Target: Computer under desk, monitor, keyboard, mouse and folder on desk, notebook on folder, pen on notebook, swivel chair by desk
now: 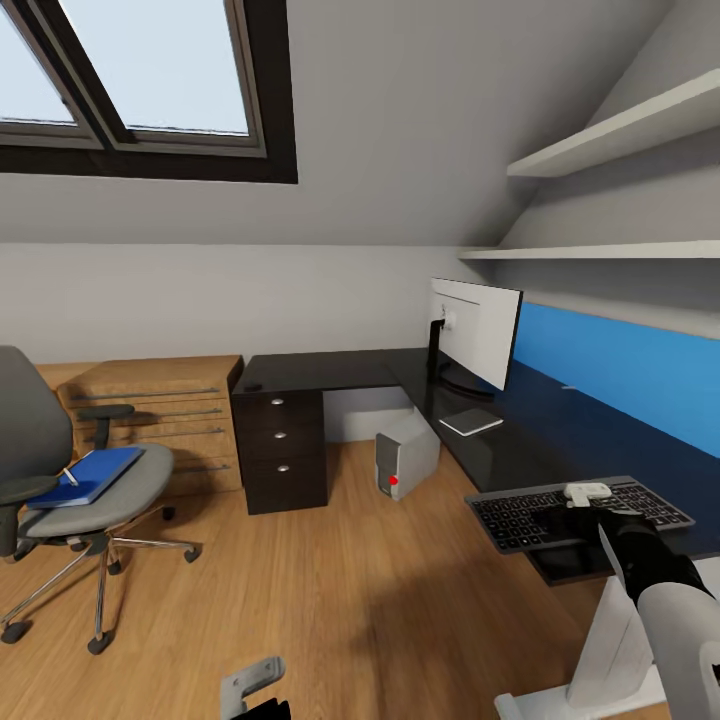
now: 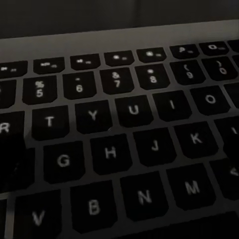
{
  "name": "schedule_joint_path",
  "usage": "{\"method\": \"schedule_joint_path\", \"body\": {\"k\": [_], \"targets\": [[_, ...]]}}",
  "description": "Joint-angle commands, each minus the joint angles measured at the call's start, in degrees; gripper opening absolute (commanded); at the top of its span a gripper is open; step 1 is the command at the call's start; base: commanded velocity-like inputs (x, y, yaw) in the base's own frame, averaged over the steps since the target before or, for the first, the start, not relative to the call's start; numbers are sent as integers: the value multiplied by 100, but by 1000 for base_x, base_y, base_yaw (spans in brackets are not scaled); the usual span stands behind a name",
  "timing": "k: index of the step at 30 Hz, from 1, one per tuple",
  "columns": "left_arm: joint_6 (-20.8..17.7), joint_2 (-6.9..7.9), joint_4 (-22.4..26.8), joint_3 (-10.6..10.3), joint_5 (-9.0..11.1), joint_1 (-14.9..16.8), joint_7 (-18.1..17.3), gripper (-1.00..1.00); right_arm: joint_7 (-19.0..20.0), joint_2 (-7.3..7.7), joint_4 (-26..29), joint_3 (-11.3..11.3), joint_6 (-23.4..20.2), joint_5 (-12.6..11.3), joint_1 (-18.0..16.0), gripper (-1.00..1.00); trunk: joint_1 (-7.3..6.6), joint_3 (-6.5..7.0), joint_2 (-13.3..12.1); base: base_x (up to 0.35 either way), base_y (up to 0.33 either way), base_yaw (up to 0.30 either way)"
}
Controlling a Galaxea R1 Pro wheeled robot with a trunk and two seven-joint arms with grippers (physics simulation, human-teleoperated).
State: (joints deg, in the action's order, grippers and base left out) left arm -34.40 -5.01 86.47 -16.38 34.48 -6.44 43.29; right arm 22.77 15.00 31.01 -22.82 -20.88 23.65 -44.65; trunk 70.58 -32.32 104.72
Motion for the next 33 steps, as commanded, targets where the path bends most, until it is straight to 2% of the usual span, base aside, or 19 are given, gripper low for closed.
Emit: {"method": "schedule_joint_path", "body": {"k": [1, 9, 33], "targets": [[-5, 0, 9, -2, 50, 2, 48, 100, 48, -5, -367, -35, -13, 113, 0, 100, 0, -6, 2, 0, 0, 0], [-5, 0, 10, 3, 50, 2, 48, 100, 42, -59, -364, -36, -13, 121, 0, 100, -175, 137, -319, 0, 0, 0], [-5, -9, 1, 3, 52, 2, 48, 100, 67, -68, -266, -35, -6, 113, 0, 100, -702, 568, -1282, 0, 0, 0]]}}
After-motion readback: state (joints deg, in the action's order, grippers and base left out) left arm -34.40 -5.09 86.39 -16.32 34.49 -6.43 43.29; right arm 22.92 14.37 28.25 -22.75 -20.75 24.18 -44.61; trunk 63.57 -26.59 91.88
